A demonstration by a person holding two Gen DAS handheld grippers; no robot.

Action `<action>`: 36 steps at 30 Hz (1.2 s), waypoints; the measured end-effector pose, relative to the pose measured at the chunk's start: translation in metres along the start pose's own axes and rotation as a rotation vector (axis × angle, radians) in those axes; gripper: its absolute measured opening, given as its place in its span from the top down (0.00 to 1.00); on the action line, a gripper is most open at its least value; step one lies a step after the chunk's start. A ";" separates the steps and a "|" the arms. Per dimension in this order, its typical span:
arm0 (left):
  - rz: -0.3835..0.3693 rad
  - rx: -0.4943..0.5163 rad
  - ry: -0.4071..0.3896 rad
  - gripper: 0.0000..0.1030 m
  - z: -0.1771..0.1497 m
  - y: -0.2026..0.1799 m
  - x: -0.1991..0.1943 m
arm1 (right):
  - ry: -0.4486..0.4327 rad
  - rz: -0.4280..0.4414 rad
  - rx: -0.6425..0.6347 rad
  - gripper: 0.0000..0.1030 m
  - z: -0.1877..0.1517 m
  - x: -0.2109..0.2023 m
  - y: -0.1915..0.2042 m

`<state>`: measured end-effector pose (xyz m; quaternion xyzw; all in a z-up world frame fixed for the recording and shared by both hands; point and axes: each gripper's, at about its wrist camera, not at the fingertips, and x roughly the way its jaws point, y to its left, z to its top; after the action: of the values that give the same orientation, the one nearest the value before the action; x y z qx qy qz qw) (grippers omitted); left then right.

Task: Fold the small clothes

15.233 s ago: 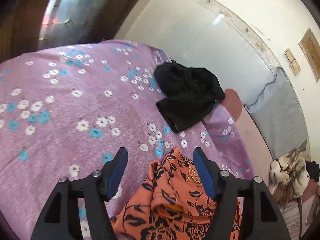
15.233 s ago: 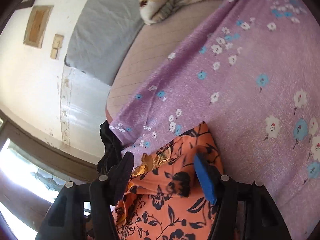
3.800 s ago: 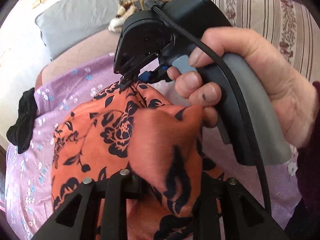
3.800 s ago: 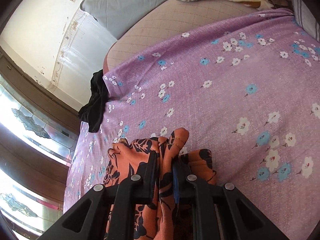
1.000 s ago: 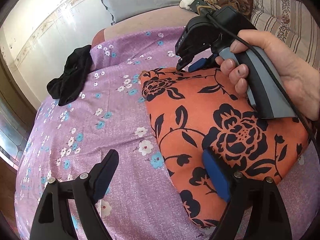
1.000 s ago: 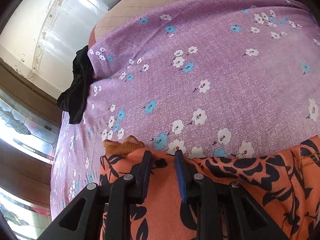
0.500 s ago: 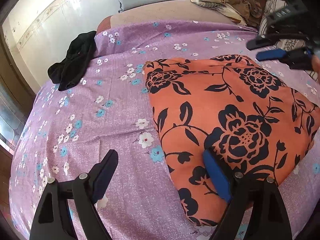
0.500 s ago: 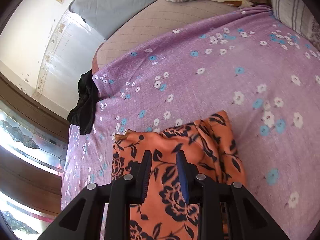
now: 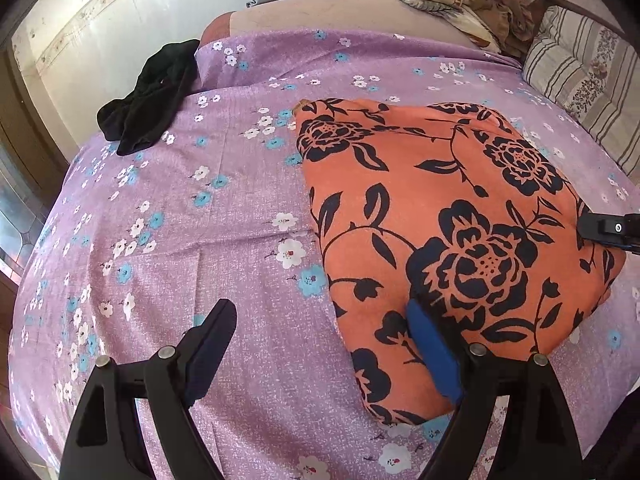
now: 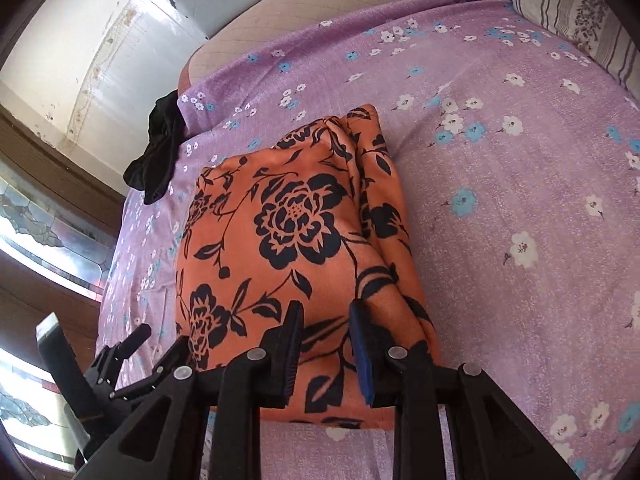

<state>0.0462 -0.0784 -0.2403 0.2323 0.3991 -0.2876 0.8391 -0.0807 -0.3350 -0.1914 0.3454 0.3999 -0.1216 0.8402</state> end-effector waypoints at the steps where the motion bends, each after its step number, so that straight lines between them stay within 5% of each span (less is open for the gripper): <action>1: -0.007 0.002 0.001 0.15 -0.003 0.001 -0.001 | 0.002 -0.010 -0.009 0.74 -0.003 -0.001 0.000; 8: -0.059 -0.063 0.024 0.11 -0.012 0.015 -0.011 | 0.007 -0.049 -0.023 0.74 -0.017 -0.009 0.002; 14: -0.025 -0.115 -0.075 0.11 -0.007 0.028 -0.032 | -0.091 -0.055 -0.018 0.74 -0.017 -0.032 0.005; 20: 0.030 -0.071 0.000 0.11 -0.010 0.016 -0.008 | 0.043 -0.101 0.008 0.73 -0.021 -0.004 -0.007; 36: 0.065 -0.017 -0.032 0.10 -0.008 0.005 -0.006 | 0.067 -0.140 -0.027 0.73 -0.016 0.012 -0.001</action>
<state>0.0422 -0.0680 -0.2394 0.2334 0.3803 -0.2606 0.8562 -0.0822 -0.3241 -0.2081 0.3089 0.4526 -0.1629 0.8205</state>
